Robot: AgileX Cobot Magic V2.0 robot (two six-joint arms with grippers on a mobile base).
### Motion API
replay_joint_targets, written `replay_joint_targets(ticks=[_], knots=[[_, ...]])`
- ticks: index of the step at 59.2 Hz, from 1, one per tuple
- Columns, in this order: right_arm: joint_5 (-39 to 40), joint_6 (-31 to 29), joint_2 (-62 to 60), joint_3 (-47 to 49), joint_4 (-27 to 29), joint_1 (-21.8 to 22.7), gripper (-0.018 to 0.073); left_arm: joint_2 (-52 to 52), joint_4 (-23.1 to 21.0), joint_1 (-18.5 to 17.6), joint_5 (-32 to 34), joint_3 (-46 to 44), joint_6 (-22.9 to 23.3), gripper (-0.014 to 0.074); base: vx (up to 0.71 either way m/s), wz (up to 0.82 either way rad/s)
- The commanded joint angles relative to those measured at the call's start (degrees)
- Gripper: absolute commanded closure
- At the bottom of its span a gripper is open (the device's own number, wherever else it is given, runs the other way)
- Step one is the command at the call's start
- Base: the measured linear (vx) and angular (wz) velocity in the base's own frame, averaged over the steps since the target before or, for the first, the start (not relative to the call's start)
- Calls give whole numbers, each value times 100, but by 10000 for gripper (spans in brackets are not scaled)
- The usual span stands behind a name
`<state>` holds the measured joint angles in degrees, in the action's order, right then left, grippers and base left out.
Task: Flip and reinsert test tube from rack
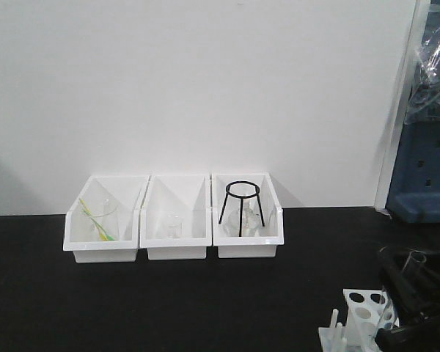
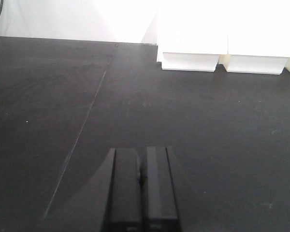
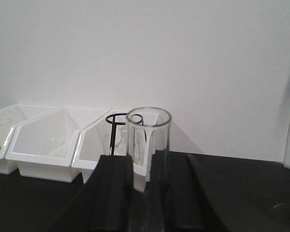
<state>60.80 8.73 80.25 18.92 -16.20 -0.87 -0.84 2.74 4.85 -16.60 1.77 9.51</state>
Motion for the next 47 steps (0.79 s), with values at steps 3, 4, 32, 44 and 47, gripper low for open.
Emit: replay_joint_targets(ticks=[3, 4, 32, 44, 47], knots=[[495, -64, 60, 140, 70, 34, 568, -69, -21, -28, 502, 5, 1, 603, 0, 0], [495, -64, 88, 140, 70, 34, 568, -69, -21, -28, 502, 5, 1, 603, 0, 0], [1115, -58, 1422, 140, 7, 34, 568, -69, -21, -28, 502, 5, 1, 603, 0, 0], [1345, -64, 1695, 140, -31, 34, 567, -69, -21, -28, 502, 5, 1, 603, 0, 0], [1345, -69, 1695, 140, -31, 34, 566, -69, -21, -28, 502, 5, 1, 603, 0, 0]])
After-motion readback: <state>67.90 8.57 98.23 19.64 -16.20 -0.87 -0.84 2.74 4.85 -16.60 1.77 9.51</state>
